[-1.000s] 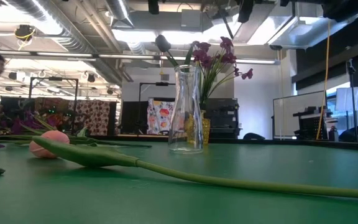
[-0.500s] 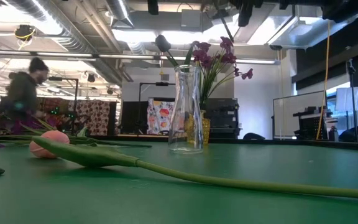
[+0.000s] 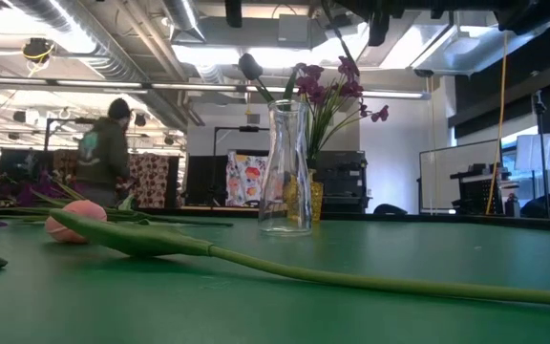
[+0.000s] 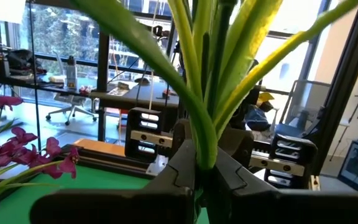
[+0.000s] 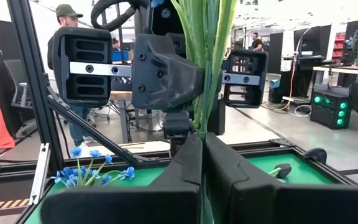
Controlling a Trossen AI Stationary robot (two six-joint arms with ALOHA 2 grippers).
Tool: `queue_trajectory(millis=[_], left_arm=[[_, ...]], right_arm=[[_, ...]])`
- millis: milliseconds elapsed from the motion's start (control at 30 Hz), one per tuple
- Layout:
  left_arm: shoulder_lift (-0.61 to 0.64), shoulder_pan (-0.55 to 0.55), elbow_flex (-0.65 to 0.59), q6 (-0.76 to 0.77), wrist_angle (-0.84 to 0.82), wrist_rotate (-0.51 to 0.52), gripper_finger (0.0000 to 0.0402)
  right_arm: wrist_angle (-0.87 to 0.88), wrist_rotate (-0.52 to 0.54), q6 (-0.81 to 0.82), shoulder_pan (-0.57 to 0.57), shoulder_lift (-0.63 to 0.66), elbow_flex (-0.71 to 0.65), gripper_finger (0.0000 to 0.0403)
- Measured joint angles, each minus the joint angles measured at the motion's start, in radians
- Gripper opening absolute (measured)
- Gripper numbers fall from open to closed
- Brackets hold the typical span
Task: Sort flowers into vase by color
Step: Put the top blue flowers into the transparent vase
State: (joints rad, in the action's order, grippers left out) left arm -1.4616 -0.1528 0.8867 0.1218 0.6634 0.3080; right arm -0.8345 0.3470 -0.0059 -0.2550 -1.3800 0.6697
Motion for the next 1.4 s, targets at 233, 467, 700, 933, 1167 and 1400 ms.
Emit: queue_trajectory(millis=[233, 467, 700, 933, 1167, 1400], left_arm=[[-0.002, 0.000, 0.000, 0.000, -0.014, 0.000, 0.0006], [-0.001, 0.000, 0.000, 0.000, -0.029, -0.001, 0.0005], [0.041, 0.000, -0.001, -0.001, -0.050, -0.002, 0.0005], [0.095, 0.000, -0.001, -0.001, -0.139, -0.002, 0.0005], [0.122, 0.000, 0.009, 0.000, -0.247, 0.003, 0.0005], [0.122, 0.000, 0.147, 0.026, -0.539, 0.050, 0.0004]], right_arm=[[0.042, -0.001, -0.001, 0.000, 0.001, 0.000, 0.0073], [0.052, 0.000, -0.001, 0.000, 0.002, 0.000, 0.0179], [0.107, 0.000, -0.003, 0.000, 0.063, 0.000, 0.0224], [0.267, 0.002, -0.003, 0.000, 0.187, 0.001, 0.0227], [0.451, 0.025, 0.003, 0.000, 0.301, 0.000, 0.0227], [0.555, 0.081, 0.016, 0.000, 0.369, 0.001, 0.0227]])
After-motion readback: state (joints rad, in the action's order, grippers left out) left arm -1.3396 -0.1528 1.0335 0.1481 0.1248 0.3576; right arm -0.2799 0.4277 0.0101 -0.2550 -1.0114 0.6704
